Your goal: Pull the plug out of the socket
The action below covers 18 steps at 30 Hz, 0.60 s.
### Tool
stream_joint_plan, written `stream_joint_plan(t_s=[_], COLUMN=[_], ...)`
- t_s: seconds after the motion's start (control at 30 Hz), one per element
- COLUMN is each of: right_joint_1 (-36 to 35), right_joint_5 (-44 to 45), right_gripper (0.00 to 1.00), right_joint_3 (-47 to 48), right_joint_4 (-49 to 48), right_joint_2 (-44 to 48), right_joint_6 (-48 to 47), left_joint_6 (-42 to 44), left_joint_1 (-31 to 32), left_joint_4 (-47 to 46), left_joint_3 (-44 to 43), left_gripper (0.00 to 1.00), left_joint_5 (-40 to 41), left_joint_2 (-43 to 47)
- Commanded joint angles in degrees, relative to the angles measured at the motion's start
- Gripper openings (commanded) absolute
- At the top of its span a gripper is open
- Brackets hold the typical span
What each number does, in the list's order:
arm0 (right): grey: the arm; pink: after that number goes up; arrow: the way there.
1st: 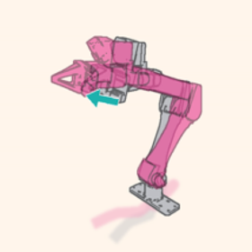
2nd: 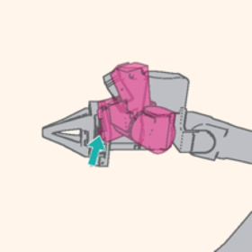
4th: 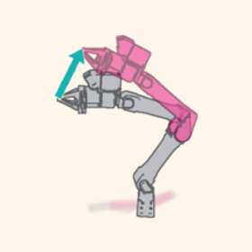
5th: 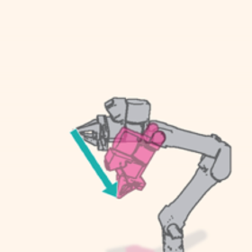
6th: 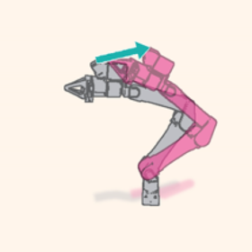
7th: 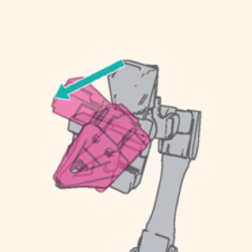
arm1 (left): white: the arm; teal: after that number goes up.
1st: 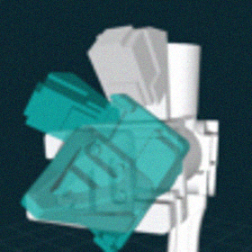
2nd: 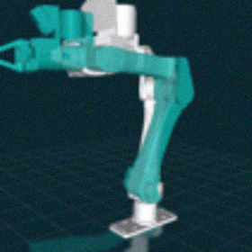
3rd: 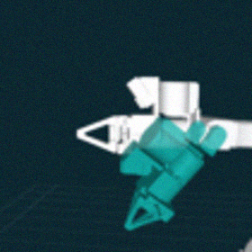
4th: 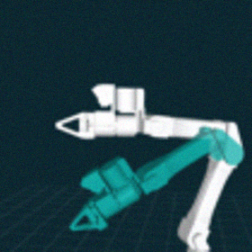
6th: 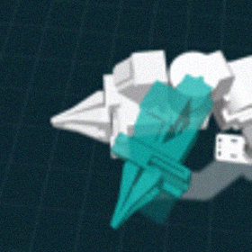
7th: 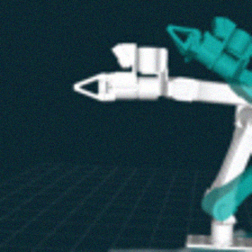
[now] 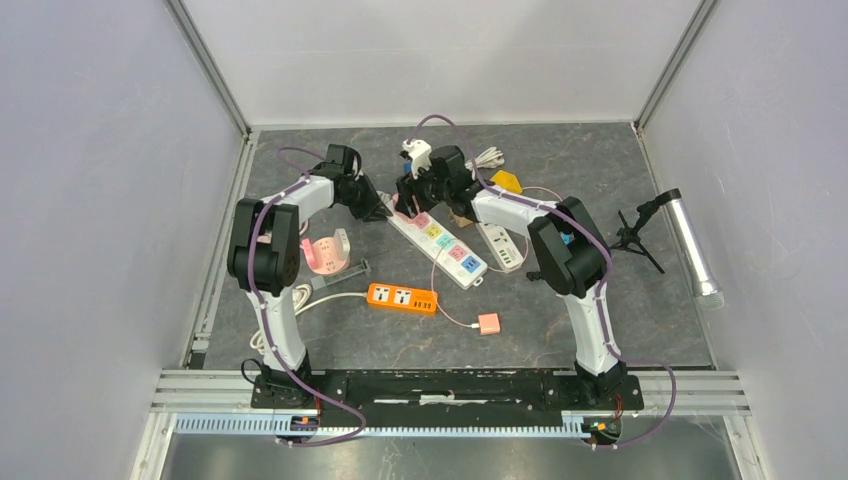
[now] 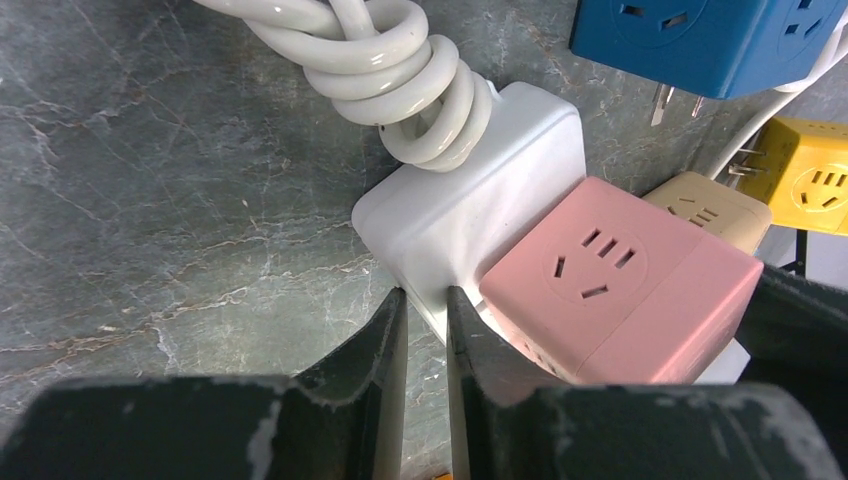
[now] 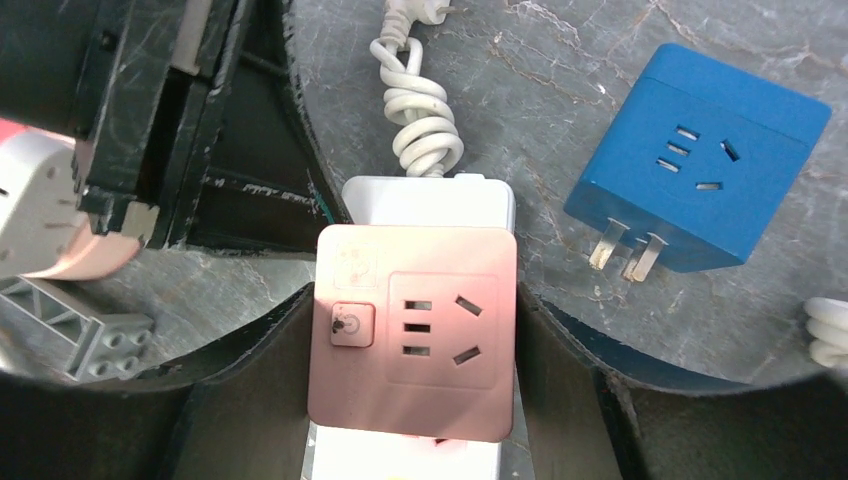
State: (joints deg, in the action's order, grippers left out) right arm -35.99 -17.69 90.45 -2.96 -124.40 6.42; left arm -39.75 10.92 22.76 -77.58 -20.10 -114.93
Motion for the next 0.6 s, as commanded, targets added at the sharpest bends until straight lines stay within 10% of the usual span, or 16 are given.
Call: stream_joint_plan(t_s=[0.0, 0.37, 0.57], right_joint_1=[-3.38, 1.01, -0.82], right_joint_5=[2.33, -8.38, -6.83], right_gripper=[0.0, 0.0, 0.0], right_joint_3=[-0.43, 3.82, 2.68], right_joint_4=[-2.54, -4.89, -4.74], right_joint_2=[7.15, 4.08, 4.2], right_joint_6=[-8.31, 12.6, 9.15], left_joint_6=[2.1, 2.65, 2.61], left_joint_1=[1.65, 1.83, 1.83], left_joint_4=[7.55, 8.89, 8.96], left_joint_3=[0.21, -0.47, -0.45], left_gripper=[0.25, 0.24, 0.24], left_joint_5=[7.18, 7.8, 7.53], left_joint_2=[-5.75, -6.76, -6.85])
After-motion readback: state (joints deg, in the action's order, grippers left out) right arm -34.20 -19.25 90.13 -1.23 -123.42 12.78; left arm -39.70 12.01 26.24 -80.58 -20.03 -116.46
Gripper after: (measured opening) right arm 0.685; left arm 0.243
